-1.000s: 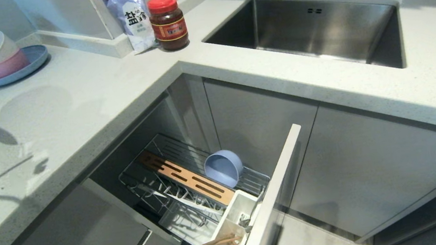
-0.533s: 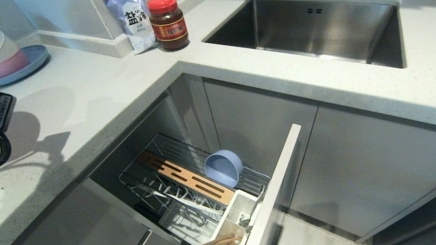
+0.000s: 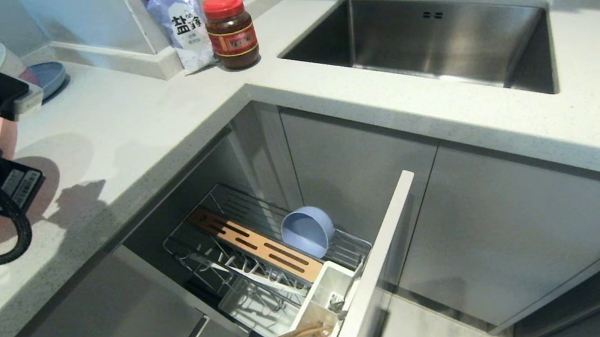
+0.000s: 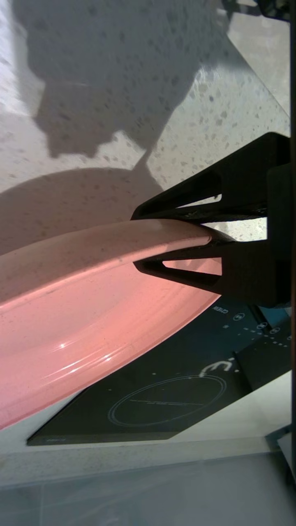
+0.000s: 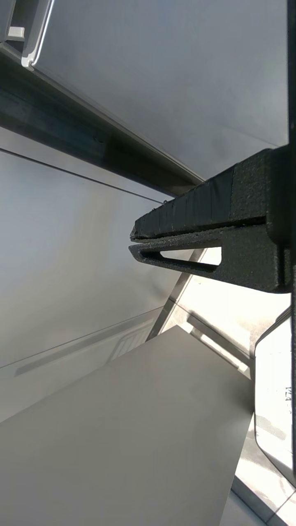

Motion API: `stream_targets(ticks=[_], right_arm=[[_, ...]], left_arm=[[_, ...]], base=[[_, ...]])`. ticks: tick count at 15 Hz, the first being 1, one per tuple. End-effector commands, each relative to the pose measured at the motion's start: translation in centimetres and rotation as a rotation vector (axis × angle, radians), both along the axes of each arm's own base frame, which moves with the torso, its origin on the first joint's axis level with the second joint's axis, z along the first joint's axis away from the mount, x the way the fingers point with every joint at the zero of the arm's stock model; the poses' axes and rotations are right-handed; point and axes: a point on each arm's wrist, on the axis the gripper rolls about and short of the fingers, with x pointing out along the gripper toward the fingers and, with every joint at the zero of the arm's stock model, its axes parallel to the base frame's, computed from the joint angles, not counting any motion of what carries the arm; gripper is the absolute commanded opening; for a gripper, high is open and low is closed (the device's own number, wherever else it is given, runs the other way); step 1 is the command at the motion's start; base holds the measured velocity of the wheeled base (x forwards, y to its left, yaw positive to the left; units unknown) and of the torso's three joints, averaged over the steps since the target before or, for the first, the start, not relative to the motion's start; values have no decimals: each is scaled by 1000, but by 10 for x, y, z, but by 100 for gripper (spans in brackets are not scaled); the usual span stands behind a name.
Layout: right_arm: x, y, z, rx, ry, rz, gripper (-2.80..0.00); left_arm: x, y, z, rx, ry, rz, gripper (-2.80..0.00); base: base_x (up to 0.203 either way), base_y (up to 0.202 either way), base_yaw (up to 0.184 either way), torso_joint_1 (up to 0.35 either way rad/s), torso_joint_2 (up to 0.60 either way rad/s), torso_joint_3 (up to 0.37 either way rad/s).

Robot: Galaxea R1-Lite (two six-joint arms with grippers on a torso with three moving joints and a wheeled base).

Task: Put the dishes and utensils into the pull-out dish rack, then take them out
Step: Take the plate out of the cupboard

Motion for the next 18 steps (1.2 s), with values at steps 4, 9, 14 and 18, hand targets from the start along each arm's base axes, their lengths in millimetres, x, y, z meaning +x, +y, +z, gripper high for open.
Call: stream_targets(ticks=[4, 9, 14, 18], right_arm=[[0, 0, 0, 0, -4, -1, -280], [0, 0, 0, 0, -4, 0, -280], [0, 0, 0, 0, -4, 0, -280], [0, 0, 0, 0, -4, -1, -280]], left_arm=[[2, 7, -14, 10, 60, 33, -280], [5, 7, -17, 13, 75, 34, -280], [7, 6, -21, 14, 88, 33, 0], [5, 6, -17, -5, 57, 37, 0]], base=[[0, 0, 0, 0, 0, 0], [0, 0, 0, 0, 0, 0], [0, 0, 0, 0, 0, 0], [0, 0, 0, 0, 0, 0]])
